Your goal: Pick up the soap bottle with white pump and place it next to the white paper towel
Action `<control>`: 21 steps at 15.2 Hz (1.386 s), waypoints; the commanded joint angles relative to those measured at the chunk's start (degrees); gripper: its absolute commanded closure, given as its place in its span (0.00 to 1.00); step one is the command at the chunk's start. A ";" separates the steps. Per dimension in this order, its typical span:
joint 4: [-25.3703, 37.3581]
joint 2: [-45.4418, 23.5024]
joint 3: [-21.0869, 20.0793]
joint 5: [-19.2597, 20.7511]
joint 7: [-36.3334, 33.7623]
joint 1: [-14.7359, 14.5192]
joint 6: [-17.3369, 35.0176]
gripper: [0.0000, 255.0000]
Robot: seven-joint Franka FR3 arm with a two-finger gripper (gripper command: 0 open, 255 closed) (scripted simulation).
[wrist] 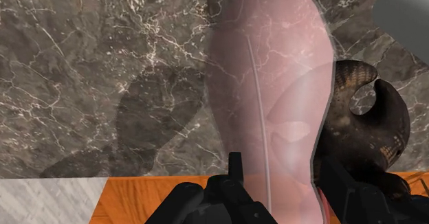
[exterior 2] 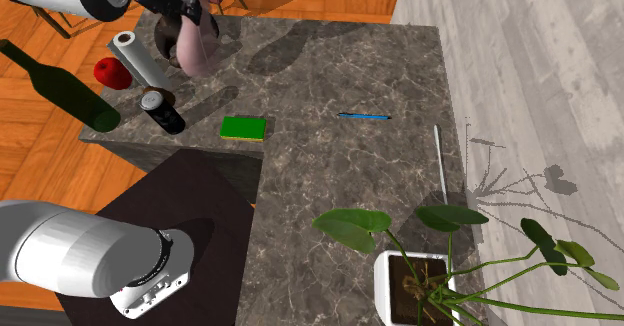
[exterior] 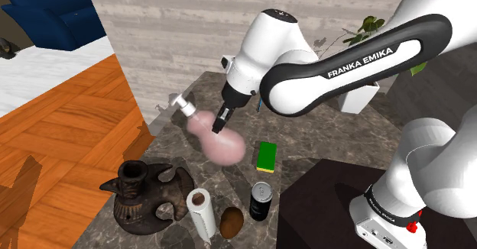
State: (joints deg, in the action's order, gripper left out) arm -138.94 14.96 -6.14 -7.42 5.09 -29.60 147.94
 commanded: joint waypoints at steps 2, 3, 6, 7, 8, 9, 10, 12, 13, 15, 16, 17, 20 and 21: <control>-1.26 -1.31 -0.06 -0.20 0.22 -0.10 2.71 1.00; -1.67 -1.74 -0.08 -0.27 0.30 -0.13 3.55 1.00; -2.83 -3.12 -0.12 -0.51 0.56 -0.24 6.08 1.00; -3.19 -3.61 -0.13 -0.60 0.65 -0.28 6.93 1.00; -3.54 -4.12 -0.14 -0.68 0.75 -0.32 7.79 1.00; -3.87 -4.64 -0.14 -0.77 0.85 -0.36 8.64 1.00; -4.19 -5.17 -0.15 -0.87 0.95 -0.41 9.50 1.00; -4.80 -6.28 -0.16 -1.08 1.18 -0.49 11.21 1.00; -5.08 -6.86 -0.17 -1.19 1.30 -0.54 12.07 1.00; -5.61 -8.06 -0.18 -1.43 1.55 -0.64 13.80 1.00; -5.85 -8.68 -0.18 -1.56 1.69 -0.69 14.66 1.00; -6.08 -9.32 -0.18 -1.71 1.84 -0.74 15.52 1.00; -6.51 -10.65 -0.19 -2.03 2.17 -0.85 17.28 1.00; -6.50 -10.66 -0.18 -2.03 2.18 -0.85 17.28 1.00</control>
State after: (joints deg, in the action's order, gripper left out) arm -145.00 4.73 -6.27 -9.47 7.34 -30.42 165.32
